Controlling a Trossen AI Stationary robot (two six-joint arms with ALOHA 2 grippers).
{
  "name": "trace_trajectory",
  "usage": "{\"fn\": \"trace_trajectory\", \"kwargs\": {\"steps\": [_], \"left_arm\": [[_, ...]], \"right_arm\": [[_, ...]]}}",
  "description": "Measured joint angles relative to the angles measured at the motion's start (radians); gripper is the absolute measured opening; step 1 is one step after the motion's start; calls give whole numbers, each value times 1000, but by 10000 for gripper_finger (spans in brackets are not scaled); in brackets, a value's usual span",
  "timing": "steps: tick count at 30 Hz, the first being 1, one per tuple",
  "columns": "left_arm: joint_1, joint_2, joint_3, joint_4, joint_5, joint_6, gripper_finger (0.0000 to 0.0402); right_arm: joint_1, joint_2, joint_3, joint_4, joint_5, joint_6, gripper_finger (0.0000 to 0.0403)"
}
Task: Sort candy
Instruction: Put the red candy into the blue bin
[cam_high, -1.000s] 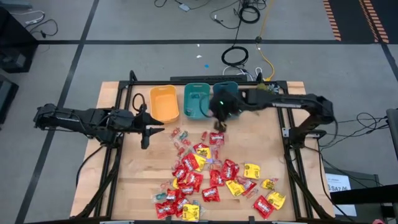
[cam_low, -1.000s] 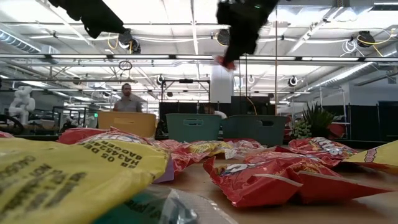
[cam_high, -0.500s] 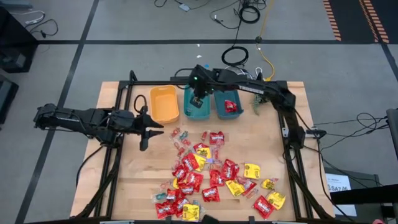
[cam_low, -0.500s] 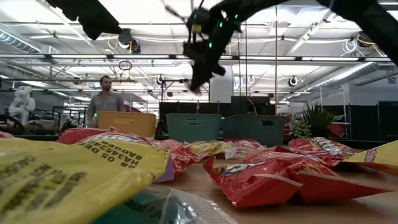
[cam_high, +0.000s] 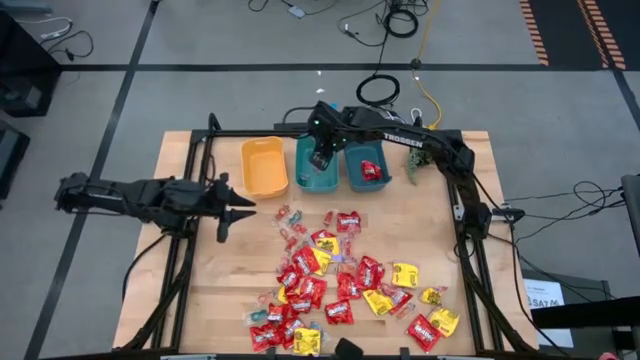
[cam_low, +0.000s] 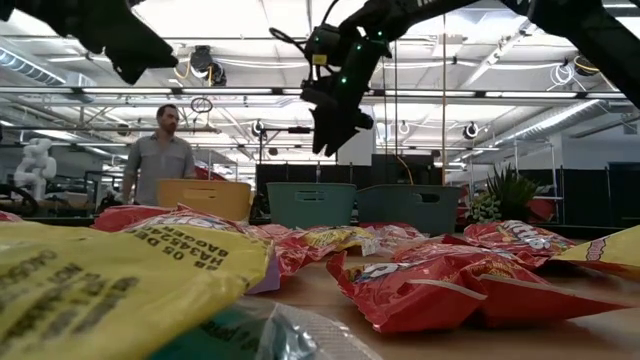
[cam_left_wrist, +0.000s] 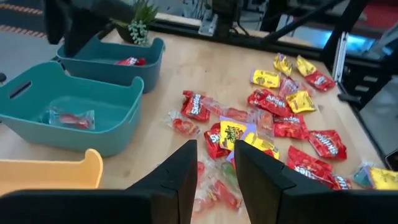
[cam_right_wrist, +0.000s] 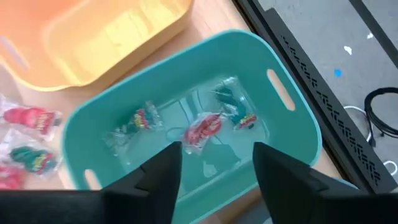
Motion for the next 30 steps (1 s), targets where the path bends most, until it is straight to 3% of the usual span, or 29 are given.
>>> {"fn": "trace_trajectory", "kwargs": {"steps": [6,12,18,24,30], "left_arm": [[-1,-104,-57,1,-1,-4,116],[-1,-157,-92,11,21,13,116],[0,-160,-133,76,23,9,116],[0,-160,-133,84,19,44,116],[0,-159,-133,83,-37,93,116]], "right_arm": [[1,-75,0,-73,-24,-5,226],[18,-236,-72,-122,-47,-21,222],[61,-581,-483,81,-37,96,210],[178,-964,-915,291,-41,253,207],[342,-1164,-1214,475,-40,324,207]]}}
